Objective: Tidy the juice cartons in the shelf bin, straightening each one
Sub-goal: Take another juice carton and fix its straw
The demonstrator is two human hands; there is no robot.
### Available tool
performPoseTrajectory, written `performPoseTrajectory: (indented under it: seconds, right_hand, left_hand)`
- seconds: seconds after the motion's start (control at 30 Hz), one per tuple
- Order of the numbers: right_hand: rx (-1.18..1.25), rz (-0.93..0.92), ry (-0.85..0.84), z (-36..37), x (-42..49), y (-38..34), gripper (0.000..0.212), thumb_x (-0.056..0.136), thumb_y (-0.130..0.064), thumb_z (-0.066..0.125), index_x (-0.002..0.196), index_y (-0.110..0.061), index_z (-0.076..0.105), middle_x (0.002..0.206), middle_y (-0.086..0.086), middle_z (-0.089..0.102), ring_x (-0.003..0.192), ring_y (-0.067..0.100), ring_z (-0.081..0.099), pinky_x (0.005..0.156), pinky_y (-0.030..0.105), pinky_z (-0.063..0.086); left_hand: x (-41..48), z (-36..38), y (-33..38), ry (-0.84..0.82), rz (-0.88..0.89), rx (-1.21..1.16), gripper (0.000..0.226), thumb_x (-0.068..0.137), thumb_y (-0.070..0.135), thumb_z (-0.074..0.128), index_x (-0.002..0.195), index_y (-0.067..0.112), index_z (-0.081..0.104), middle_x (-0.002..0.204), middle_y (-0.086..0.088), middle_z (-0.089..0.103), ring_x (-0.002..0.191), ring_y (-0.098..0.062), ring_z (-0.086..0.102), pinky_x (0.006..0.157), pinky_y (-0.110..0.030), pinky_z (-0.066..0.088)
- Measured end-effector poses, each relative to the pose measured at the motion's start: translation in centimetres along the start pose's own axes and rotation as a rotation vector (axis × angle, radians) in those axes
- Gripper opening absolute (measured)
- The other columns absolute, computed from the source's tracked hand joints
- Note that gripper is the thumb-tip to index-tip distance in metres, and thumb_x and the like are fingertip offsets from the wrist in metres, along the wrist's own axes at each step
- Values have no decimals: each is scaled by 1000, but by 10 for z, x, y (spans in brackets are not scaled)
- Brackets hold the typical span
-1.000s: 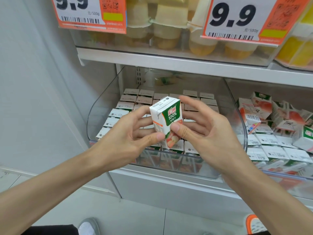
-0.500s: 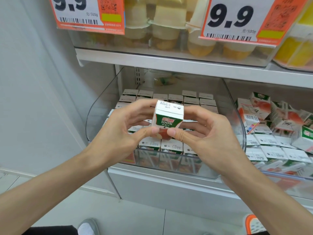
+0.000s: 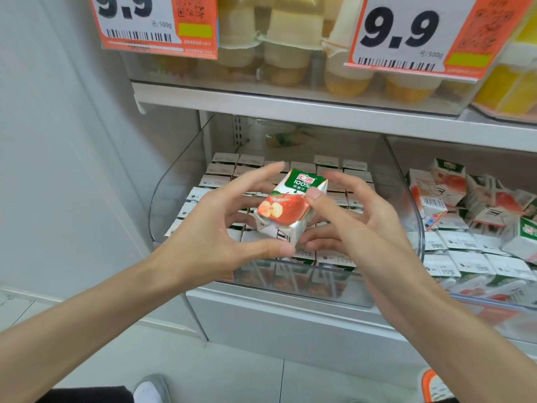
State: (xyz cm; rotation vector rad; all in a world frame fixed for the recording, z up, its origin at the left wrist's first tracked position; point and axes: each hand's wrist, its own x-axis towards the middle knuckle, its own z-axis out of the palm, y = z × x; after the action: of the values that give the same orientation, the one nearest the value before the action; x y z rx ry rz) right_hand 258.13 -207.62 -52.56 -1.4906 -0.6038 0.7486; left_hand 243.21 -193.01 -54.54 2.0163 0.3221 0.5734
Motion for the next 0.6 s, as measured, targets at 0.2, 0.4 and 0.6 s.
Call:
performPoseTrajectory:
  seconds: [0.2, 0.4, 0.6]
  right_hand:
    - [90, 155, -98, 2, 3, -3, 23, 103, -33, 62, 119, -18, 70, 83, 21, 79, 71, 31, 79, 61, 27, 63]
    - [73, 163, -131, 0, 7, -3, 21, 107, -27, 57, 119, -15, 70, 78, 18, 77, 66, 27, 75, 61, 27, 61]
    - [-252, -38, -113, -10, 9, 6, 48, 94, -18, 78, 136, -36, 64, 76, -2, 73, 73, 12, 67, 77, 31, 56]
  left_hand:
    - [1, 2, -2, 104, 81, 105, 55, 84, 16, 87, 133, 30, 66, 129, 9, 69, 121, -21, 68, 94, -42, 57]
    - [-2, 1, 1, 137, 41, 49, 46, 82, 21, 89, 124, 32, 72, 121, 11, 73, 112, -18, 73, 94, -36, 59]
    - [-2, 0, 10, 184, -52, -128, 38, 85, 20, 82, 120, 28, 71, 115, 11, 79, 98, -13, 78, 85, -26, 62]
